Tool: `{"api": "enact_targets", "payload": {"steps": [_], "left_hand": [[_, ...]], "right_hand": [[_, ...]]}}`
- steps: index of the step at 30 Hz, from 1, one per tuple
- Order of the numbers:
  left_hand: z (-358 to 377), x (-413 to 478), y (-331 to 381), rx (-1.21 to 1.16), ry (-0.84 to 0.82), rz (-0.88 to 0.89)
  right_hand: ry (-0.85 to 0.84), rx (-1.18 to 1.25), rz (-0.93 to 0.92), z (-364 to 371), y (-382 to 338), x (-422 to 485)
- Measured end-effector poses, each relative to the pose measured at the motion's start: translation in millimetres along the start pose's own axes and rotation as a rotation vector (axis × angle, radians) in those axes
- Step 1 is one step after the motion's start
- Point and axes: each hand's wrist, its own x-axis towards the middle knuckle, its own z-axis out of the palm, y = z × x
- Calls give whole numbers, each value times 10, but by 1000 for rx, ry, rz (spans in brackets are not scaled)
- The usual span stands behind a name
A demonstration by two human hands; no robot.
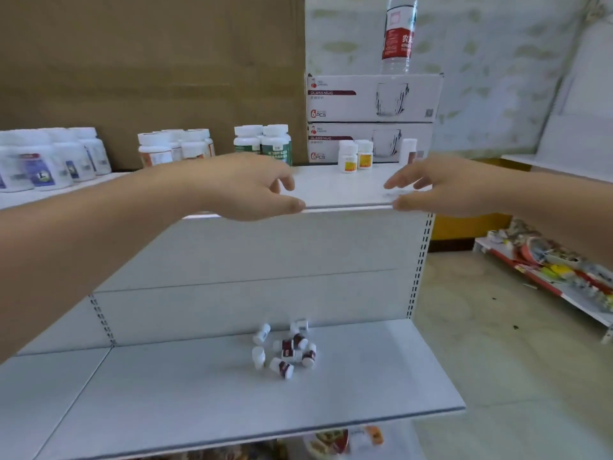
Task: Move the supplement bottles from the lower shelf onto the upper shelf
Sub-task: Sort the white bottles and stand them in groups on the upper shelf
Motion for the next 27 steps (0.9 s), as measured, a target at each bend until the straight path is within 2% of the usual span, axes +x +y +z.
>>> {"api": "enact_targets", "payload": {"steps": [3,6,9,11,18,24,27], "left_hand": [[37,-481,-106,25,56,69],[157,-906,-192,48,154,240],[414,-1234,-282,3,102,343],[671,-1348,-375,43,53,351],[1648,-1327,-762,-8,-51,184],[2757,-857,-1129,-138,-296,-85],[3243,-585,-1255,-279,-335,-190]], "right_hand": [[40,5,-46,107,-330,-378],[72,72,-87,299,-607,-731],[4,73,-118,605,-803,-963],[-41,40,-127,856,-842,-1022],[-150,56,-120,1806,-715,-809],[-397,70,-93,2753,-480,-178],[-468,104,-67,3257,-390,203]]}}
